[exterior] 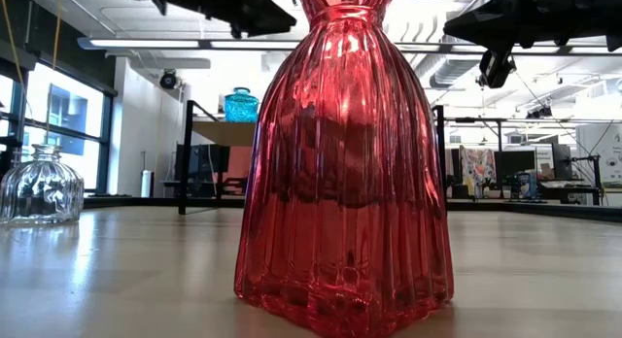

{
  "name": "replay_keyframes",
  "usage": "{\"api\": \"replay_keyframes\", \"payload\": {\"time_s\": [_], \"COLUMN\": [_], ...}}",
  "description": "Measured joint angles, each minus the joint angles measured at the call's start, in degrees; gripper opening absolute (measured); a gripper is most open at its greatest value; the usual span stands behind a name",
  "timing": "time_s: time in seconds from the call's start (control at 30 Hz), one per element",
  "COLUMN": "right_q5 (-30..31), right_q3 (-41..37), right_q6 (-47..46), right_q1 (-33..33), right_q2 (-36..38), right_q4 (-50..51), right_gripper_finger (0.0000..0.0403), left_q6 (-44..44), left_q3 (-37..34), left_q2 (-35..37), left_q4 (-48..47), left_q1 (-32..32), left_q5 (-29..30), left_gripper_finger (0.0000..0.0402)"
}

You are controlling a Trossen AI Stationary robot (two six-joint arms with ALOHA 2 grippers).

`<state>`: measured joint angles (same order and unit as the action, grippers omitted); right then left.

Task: Sort vases onto shelf
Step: Put the transparent vase on the shelf aligned with the other transparent vase

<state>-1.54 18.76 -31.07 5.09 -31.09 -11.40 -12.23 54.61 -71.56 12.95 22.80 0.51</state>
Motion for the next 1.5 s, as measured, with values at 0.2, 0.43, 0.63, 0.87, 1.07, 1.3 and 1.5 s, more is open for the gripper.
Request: {"api": "replay_keyframes", "payload": {"time_s": [0.2, 0.43, 0.63, 0.87, 1.07, 1.3, 1.5], "right_q5": [0.0, 0.0, 0.0, 0.0, 0.0, 0.0, 0.0], "right_q3": [0.0, 0.0, 0.0, 0.0, 0.0, 0.0, 0.0], "right_q6": [0.0, 0.0, 0.0, 0.0, 0.0, 0.0, 0.0], "right_q1": [0.0, 0.0, 0.0, 0.0, 0.0, 0.0, 0.0], "right_q2": [0.0, 0.0, 0.0, 0.0, 0.0, 0.0, 0.0], "right_q4": [0.0, 0.0, 0.0, 0.0, 0.0, 0.0, 0.0], "right_gripper_finger": [0.0001, 0.0001, 0.0001, 0.0001, 0.0001, 0.0001, 0.0001], "left_q6": [0.1, 1.4, 7.9, 17.3, 26.5, 39.3, 43.8], "left_q3": [0.0, 0.0, 0.0, 0.0, 0.0, -0.4, -4.5], "left_q2": [6.4, 11.5, 14.6, 16.1, 16.1, 16.1, 16.1], "left_q4": [-14.0, -25.8, -38.2, -54.0, -65.2, -76.9, -79.0], "left_q1": [-2.8, -6.0, -7.8, -9.7, -11.6, -12.1, -12.1], "left_q5": [2.1, 5.4, 7.8, 7.5, 4.1, -1.4, -6.0], "left_gripper_finger": [0.0170, 0.0170, 0.0170, 0.0170, 0.0170, 0.0170, 0.0170]}}
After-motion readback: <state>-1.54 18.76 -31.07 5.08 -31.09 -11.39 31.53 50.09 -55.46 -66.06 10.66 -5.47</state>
